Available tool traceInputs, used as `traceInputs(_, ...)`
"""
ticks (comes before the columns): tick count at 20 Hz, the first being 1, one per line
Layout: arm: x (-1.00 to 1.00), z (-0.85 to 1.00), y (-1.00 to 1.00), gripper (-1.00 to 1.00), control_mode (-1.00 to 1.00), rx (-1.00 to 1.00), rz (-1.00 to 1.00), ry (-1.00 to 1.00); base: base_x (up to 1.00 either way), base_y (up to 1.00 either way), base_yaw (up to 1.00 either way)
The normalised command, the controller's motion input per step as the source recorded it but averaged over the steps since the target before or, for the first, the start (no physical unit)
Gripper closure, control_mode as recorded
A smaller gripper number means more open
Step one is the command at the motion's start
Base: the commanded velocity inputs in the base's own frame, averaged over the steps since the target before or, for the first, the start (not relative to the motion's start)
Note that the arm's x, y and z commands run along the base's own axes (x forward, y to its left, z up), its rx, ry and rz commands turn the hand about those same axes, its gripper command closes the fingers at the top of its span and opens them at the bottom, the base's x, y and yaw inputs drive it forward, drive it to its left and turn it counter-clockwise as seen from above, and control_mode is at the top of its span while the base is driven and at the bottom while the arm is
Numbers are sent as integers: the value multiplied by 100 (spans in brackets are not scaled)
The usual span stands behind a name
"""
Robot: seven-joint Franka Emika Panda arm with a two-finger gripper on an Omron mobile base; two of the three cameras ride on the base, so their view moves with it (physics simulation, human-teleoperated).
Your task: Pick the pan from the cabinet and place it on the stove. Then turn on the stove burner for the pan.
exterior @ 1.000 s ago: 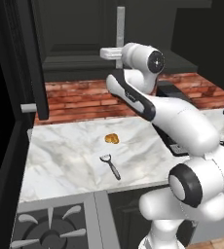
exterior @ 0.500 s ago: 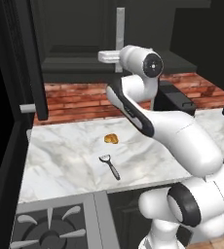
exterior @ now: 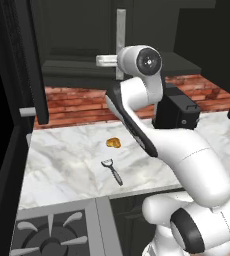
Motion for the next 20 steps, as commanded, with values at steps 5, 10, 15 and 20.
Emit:
traceInputs(5, -64, -21, 90, 100, -100, 0, -6, 4, 0, 0, 0)
traceInputs(10, -49, -25, 95, 100, -100, 0, -5, 4, 0, 0, 0)
traceInputs(15, -34, -30, 88, -100, -100, 0, -5, 7, 0, 0, 0)
traceInputs(20, -33, -5, 27, -100, -100, 2, -4, 4, 0, 0, 0)
